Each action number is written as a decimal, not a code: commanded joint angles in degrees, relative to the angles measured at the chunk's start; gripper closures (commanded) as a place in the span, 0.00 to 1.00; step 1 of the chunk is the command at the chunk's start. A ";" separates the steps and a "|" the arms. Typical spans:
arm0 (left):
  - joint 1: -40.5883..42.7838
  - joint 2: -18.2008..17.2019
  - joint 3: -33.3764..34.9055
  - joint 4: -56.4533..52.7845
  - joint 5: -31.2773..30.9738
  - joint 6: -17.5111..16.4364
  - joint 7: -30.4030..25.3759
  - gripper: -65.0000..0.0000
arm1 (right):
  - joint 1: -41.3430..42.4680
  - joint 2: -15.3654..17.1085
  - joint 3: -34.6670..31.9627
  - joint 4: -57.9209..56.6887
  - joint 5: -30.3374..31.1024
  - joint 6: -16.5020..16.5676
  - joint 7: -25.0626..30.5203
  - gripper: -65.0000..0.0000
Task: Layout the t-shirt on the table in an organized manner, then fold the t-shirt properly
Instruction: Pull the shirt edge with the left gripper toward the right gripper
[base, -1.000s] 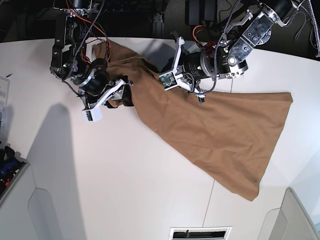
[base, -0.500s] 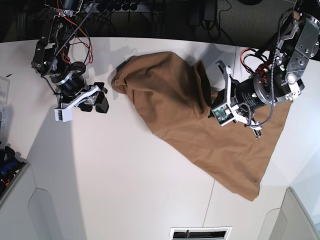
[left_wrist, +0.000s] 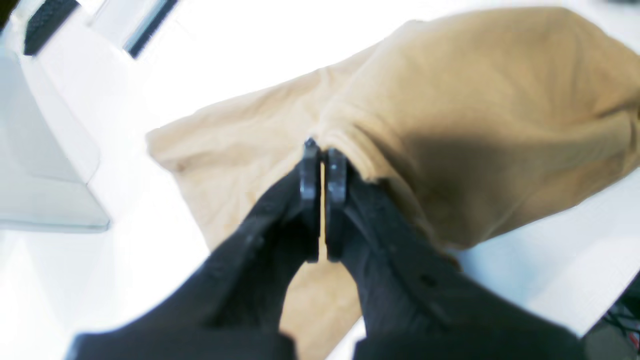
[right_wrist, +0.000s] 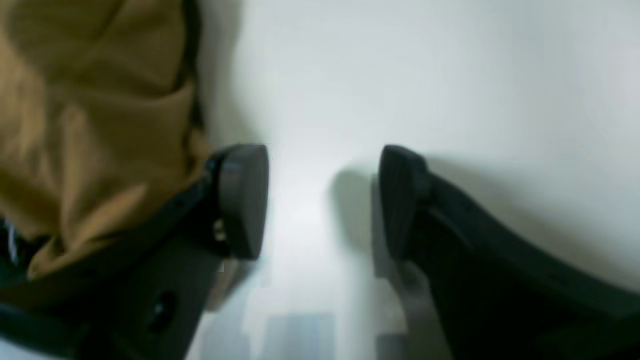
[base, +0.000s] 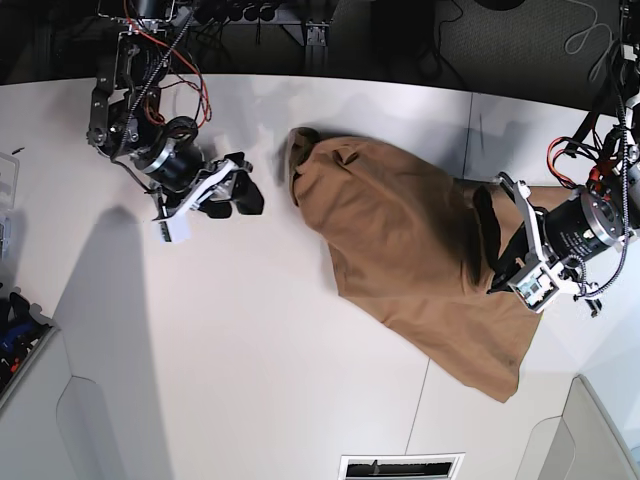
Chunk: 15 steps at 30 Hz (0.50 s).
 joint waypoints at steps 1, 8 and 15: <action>-0.92 -0.96 -1.64 1.11 -0.76 0.24 -1.11 1.00 | 0.46 0.15 -1.70 0.90 1.05 0.81 0.83 0.47; -0.90 -0.96 -5.11 1.11 -3.80 -1.29 0.04 1.00 | -0.33 0.13 -13.84 0.90 0.37 1.09 1.46 0.47; -0.90 -0.96 -5.11 1.11 -4.02 -1.27 0.07 1.00 | -0.26 -1.95 -21.70 0.90 -6.12 0.85 3.48 0.54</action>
